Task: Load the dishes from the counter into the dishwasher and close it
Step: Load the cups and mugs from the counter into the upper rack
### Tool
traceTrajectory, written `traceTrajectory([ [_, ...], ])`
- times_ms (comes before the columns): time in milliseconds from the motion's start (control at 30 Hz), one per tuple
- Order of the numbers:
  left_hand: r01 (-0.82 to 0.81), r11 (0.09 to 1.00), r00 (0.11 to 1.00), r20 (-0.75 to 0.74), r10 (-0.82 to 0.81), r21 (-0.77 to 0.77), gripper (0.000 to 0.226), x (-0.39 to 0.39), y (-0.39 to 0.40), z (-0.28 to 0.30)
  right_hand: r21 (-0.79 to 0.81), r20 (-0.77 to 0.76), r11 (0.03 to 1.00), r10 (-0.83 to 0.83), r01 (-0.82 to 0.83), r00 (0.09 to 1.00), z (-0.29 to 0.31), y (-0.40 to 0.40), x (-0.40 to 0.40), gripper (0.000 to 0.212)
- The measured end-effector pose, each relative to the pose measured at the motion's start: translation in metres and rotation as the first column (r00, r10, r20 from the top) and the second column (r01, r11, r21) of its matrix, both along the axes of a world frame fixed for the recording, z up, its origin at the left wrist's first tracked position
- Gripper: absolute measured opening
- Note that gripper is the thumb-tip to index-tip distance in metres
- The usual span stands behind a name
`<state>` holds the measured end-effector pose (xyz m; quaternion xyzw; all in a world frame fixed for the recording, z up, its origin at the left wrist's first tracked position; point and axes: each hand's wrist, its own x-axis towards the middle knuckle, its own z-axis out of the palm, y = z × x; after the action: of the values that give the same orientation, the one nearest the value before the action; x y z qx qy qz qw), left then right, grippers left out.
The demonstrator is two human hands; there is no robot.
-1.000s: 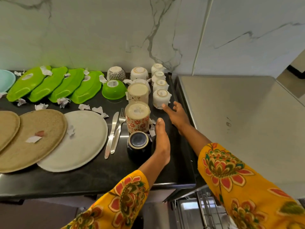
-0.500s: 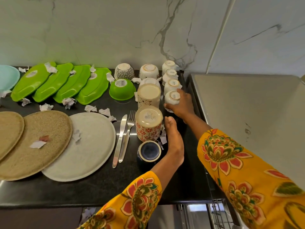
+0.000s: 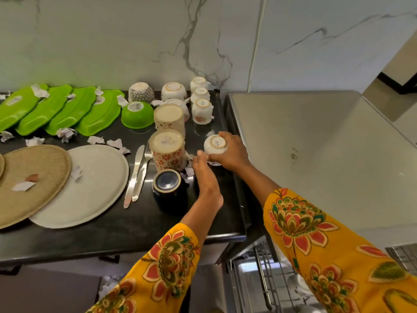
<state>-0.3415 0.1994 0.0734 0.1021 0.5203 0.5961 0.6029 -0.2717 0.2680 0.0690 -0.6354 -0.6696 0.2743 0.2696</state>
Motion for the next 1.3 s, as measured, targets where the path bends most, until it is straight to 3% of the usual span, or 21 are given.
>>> traceTrajectory([
  [400,0.024,0.999,1.000,0.005,-0.024,-0.038,0.058,0.072,-0.111,0.018,0.041,-0.002,0.997,0.062,-0.062,0.998,0.016,-0.134,0.093,0.078],
  [733,0.241,0.971,0.966,-0.098,-0.241,-0.014,0.052,0.151,-0.195,0.008,-0.011,0.026,1.000,0.006,-0.006,1.000,0.012,-0.231,0.181,0.077],
  [967,0.392,0.916,0.910,-0.111,-0.399,-0.079,0.044,0.190,-0.232,-0.011,-0.092,0.030,0.995,-0.044,0.047,0.999,-0.010,-0.272,0.225,0.077],
  [1300,0.489,0.844,0.841,-0.138,-0.523,-0.223,0.055,0.204,-0.249,-0.061,-0.216,-0.030,0.965,-0.156,0.146,0.987,-0.083,-0.301,0.248,0.072],
])
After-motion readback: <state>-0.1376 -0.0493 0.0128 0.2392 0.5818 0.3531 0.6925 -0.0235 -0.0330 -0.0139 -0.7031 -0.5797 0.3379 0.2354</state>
